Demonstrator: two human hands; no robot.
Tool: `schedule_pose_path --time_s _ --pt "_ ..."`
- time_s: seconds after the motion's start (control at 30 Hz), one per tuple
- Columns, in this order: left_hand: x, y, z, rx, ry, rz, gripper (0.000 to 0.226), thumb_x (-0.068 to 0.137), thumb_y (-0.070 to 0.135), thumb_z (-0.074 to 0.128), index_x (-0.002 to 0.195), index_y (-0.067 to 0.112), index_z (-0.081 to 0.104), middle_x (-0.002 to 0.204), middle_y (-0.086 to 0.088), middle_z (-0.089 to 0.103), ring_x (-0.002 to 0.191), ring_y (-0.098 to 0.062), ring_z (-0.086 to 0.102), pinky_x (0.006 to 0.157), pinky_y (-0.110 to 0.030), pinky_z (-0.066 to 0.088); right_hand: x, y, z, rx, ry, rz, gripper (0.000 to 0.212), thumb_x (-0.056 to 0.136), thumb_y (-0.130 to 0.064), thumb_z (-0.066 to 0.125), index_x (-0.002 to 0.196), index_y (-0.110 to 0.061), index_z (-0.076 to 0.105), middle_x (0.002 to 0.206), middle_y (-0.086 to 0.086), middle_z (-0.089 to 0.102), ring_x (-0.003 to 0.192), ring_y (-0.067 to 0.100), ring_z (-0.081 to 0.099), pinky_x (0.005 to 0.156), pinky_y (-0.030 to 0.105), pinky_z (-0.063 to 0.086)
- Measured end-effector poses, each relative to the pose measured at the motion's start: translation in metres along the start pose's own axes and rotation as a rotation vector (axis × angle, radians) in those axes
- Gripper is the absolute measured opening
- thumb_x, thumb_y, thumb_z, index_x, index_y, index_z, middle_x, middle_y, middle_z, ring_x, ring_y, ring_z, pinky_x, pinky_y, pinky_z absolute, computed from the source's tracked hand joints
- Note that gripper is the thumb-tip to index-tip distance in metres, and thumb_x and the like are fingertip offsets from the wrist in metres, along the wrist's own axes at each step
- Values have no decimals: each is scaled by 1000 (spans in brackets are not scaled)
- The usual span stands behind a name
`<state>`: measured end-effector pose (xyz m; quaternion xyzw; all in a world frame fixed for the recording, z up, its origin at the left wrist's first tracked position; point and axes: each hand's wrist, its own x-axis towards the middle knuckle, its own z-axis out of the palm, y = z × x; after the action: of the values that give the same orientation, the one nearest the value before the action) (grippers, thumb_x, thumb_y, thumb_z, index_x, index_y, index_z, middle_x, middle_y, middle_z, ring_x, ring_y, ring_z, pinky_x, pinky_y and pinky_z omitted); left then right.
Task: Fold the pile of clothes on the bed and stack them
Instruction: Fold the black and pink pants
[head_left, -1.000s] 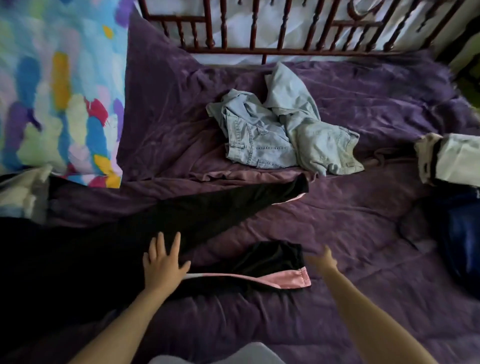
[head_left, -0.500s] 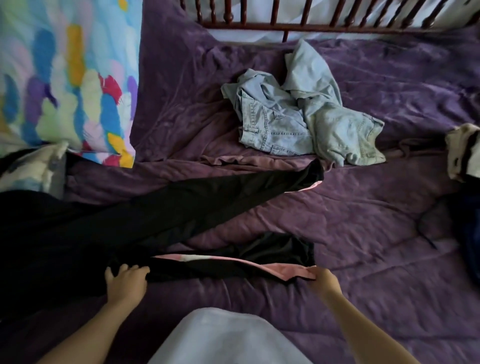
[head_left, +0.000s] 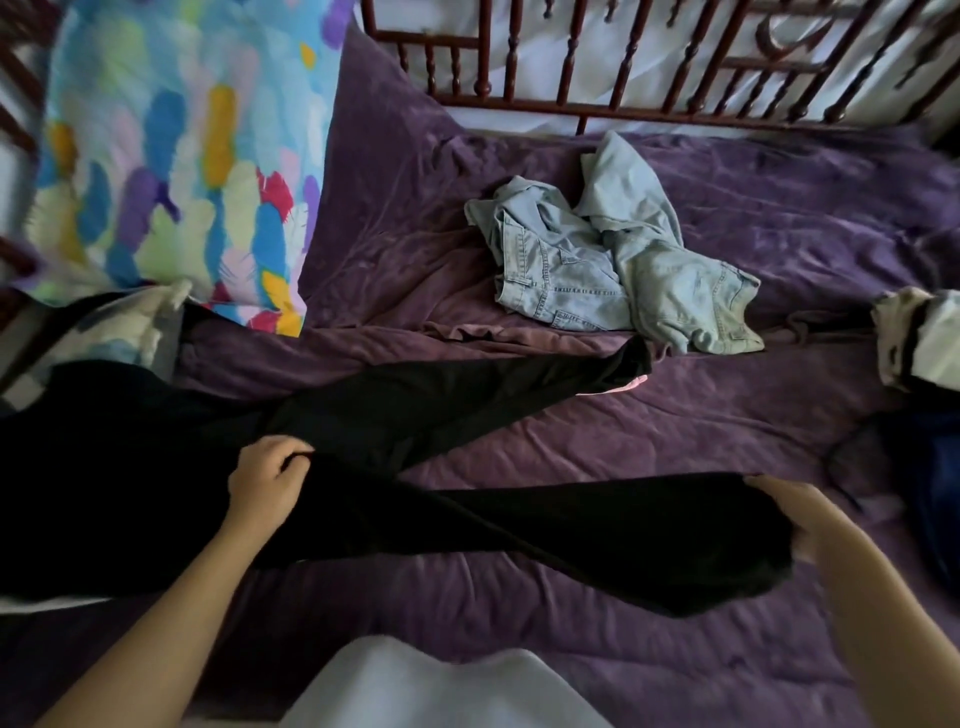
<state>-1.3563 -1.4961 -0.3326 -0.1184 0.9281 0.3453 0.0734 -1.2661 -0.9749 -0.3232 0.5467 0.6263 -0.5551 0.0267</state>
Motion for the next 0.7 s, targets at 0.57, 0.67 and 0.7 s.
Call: schedule_pose_path --time_s 0.57,0.67,0.7 --pt "-62 -59 62 844 -644 -45 63 95 38 43 149 30 12 157 0 11 142 -23 15 110 -37 26 -13 127 84 -958 -237 -183 72 88 -12 53 149 -25 18 149 18 20 128 38 39 102 39 39" --pt "-60 -54 63 870 -623 -43 62 95 36 42 149 30 12 154 1 20 138 -22 23 108 -37 28 -14 112 94 -1294 -225 -350 68 93 -17 45 149 -32 9 158 7 0 139 31 21 107 39 30" --pt "-60 -52 64 873 -615 -45 62 96 36 42 149 29 11 151 1 24 136 -21 26 107 -37 29 -12 108 98 -1409 -227 -437 67 94 -19 42 149 -32 7 158 5 -3 142 29 15 109 39 27"
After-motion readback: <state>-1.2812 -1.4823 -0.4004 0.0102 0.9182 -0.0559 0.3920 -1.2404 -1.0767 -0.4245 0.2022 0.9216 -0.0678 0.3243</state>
